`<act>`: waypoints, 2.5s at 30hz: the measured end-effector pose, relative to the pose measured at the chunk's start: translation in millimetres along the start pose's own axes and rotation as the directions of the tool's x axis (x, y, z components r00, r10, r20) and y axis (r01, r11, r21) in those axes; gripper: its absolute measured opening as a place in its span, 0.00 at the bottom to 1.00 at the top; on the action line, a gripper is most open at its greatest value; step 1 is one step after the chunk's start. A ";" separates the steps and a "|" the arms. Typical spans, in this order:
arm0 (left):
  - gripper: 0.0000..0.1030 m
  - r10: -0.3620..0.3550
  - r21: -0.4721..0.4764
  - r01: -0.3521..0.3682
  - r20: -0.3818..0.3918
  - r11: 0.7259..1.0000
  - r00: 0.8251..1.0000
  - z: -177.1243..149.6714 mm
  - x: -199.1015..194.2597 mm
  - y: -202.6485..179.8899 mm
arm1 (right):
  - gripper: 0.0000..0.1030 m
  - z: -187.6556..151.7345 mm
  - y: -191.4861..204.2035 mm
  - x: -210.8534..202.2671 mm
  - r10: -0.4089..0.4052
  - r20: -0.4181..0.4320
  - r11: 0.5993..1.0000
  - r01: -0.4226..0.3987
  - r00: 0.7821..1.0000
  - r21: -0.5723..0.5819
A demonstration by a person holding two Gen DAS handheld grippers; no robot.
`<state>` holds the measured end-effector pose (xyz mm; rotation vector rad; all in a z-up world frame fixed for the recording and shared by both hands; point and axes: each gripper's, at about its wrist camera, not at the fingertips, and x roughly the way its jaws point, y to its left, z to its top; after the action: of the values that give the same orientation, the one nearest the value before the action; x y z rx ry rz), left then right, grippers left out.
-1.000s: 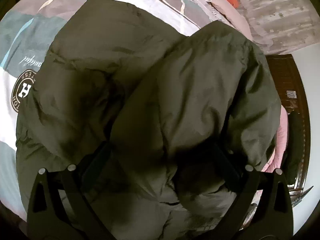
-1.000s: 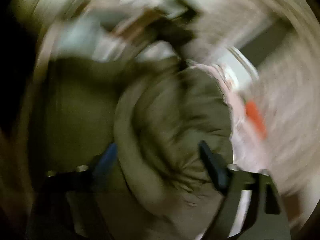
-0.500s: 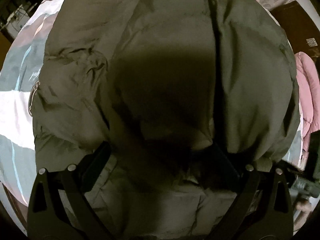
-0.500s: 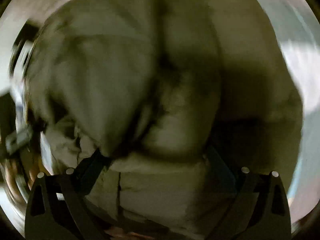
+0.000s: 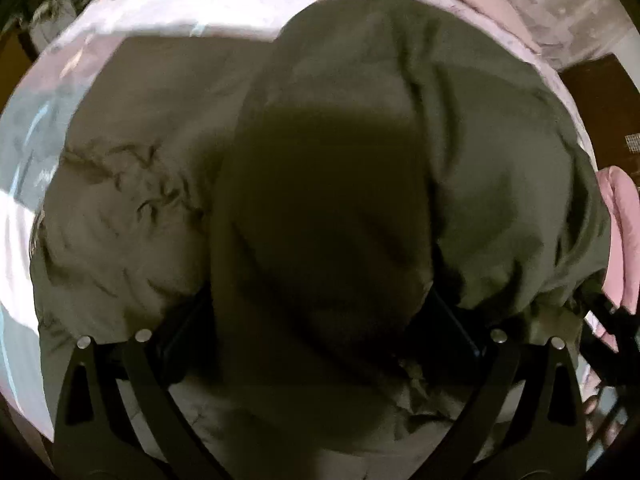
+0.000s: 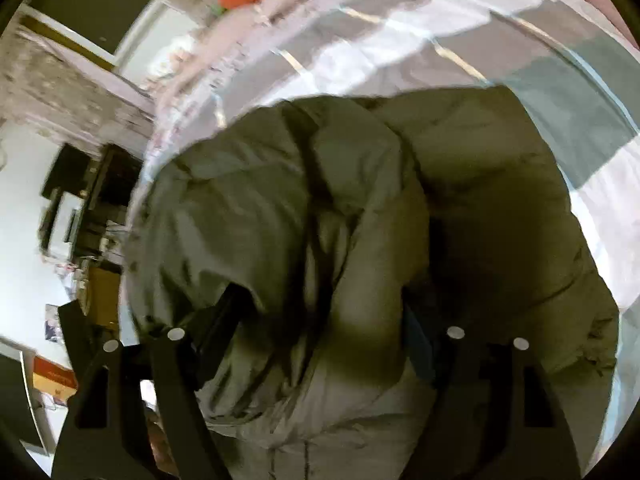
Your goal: Fold large clothes
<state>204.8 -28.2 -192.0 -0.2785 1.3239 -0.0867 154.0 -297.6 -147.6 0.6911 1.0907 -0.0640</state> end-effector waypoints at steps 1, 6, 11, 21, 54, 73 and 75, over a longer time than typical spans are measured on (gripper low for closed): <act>0.98 -0.023 -0.040 0.023 0.003 0.999 1.000 1.0 -7.8 6.8 | 0.74 -3.6 -27.0 -23.3 -0.030 0.035 0.999 0.029 0.999 0.031; 0.98 0.039 -0.032 -0.032 0.253 0.999 0.967 -0.4 -77.5 17.7 | 0.70 -31.2 25.0 -77.3 -0.153 0.393 0.944 0.251 0.907 -0.212; 0.98 0.017 0.069 -0.027 0.143 0.997 0.990 -14.5 -69.6 -4.3 | 0.55 -67.0 77.3 -27.5 -0.110 0.240 0.871 0.210 0.964 -0.445; 0.98 0.149 0.169 -0.181 0.185 0.969 0.971 -0.3 -9.8 -12.4 | 0.56 -46.7 75.6 51.3 -0.203 0.138 0.893 0.241 0.969 -0.381; 0.98 0.407 0.273 -0.496 0.322 0.825 0.855 -28.3 -5.2 -16.8 | 0.77 -75.8 80.7 81.4 -0.219 0.101 0.849 0.240 0.971 -0.470; 0.98 0.383 0.288 -0.450 0.260 0.846 0.886 -36.4 -6.4 -10.2 | 0.87 -90.1 63.3 61.2 -0.285 0.128 0.827 0.311 0.950 -0.469; 0.98 0.349 0.314 -0.427 0.276 0.848 0.895 -42.1 -20.6 -7.5 | 0.87 -90.9 62.7 39.9 -0.228 0.100 0.850 0.248 0.968 -0.465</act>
<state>159.8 -37.3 -179.8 0.3010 1.1034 0.0407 124.7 -187.4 -175.5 0.1066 1.0929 -0.0209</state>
